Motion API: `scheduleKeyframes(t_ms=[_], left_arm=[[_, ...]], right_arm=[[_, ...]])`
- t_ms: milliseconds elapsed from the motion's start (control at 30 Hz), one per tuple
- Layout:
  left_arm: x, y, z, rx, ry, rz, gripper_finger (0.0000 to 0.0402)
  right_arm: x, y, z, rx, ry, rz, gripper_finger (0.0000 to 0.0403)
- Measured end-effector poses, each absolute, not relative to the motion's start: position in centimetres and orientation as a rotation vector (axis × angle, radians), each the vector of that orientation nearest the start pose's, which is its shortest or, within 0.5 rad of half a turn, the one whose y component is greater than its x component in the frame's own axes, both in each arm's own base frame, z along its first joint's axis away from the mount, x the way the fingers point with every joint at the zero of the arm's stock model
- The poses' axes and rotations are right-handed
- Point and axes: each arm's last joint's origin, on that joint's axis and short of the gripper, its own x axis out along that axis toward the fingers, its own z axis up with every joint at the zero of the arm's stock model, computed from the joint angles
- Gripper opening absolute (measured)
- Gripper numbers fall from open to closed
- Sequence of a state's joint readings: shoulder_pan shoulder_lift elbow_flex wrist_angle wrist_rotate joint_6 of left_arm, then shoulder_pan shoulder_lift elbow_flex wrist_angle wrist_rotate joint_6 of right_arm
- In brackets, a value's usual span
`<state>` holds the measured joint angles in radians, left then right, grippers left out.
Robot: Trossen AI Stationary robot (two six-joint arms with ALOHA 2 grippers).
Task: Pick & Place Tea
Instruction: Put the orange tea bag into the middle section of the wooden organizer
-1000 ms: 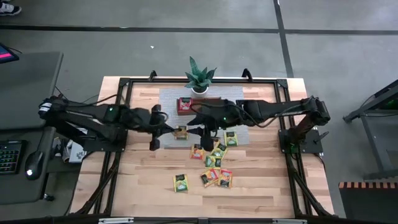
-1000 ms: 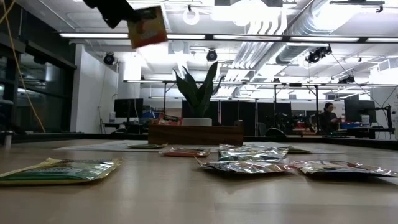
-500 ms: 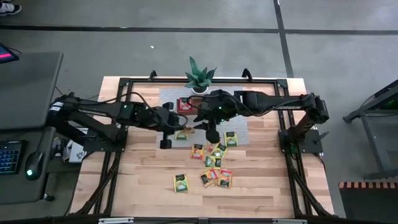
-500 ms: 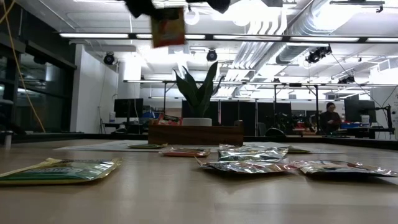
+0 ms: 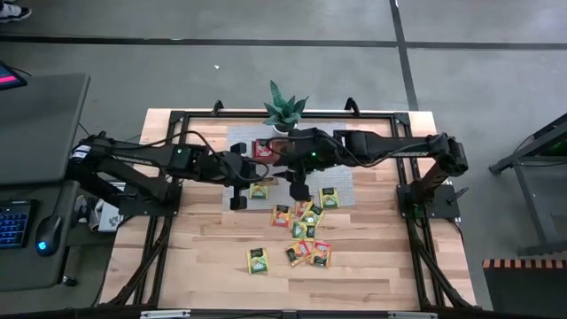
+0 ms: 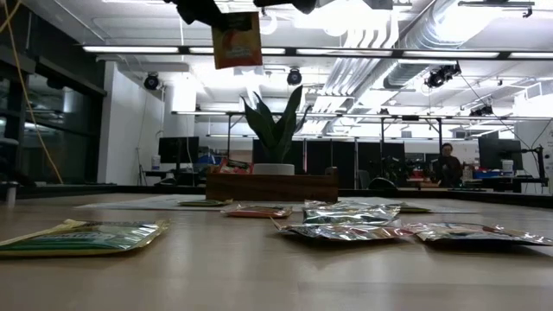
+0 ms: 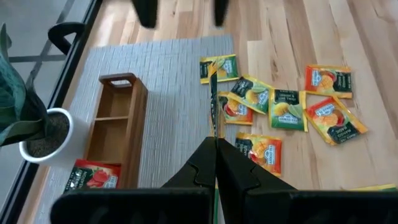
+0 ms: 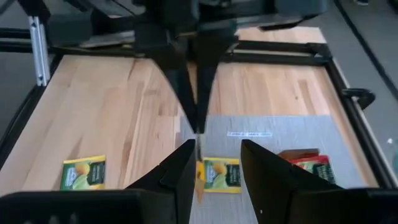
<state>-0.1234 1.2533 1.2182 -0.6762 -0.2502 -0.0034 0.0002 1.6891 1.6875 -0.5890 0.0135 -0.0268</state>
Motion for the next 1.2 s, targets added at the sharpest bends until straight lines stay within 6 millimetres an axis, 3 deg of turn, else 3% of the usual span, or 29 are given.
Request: scheduleKeyframes(t_ms=[433,733,1200], left_arm=[[25.6,-2.4,34.3,0.125,0.698,0.126,0.0000],[25.6,-2.4,34.3,0.128,0.701,0.130,0.0000],[25.5,-2.4,34.2,0.123,0.710,0.127,0.0000]], right_arm=[[38.4,-0.2,35.6,0.022,0.656,-0.002,0.0124],[40.1,0.3,33.4,0.046,0.700,0.054,0.0124],[40.7,0.2,33.7,0.044,0.635,0.055,0.0124]])
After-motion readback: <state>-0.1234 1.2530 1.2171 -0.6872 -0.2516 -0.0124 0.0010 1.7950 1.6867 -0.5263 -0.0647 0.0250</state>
